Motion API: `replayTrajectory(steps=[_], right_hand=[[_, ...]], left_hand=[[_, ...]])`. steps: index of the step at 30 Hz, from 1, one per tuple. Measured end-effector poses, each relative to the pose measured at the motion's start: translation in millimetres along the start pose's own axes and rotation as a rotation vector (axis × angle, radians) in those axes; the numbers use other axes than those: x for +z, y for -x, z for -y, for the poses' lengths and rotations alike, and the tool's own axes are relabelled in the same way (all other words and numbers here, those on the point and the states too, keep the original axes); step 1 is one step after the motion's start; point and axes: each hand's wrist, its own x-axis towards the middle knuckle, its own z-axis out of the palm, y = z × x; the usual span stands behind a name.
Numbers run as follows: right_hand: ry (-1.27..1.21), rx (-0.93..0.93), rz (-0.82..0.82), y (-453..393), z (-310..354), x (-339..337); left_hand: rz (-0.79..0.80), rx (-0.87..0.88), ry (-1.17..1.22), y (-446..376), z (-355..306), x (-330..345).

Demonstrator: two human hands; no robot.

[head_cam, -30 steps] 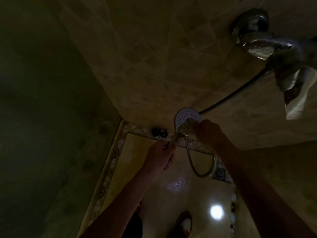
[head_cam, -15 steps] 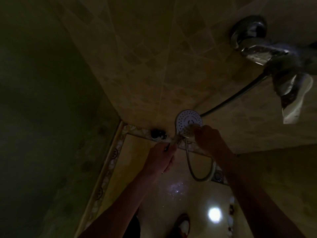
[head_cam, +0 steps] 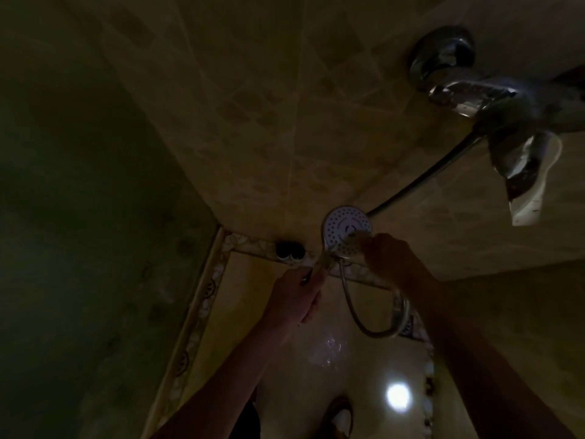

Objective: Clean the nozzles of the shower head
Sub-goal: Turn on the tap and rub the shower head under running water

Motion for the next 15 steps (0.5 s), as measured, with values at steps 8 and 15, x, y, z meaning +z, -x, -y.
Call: replayTrajectory(steps=[8,15], right_hand=[[0.19,0.097,0.177,-7,-30,18],[0.349,0.0,0.088,-19,-14,0]], left_hand=[[0.007,0.01,0.02,5,-6,-1],[-0.002,-0.006,0.027,4,-3,1]])
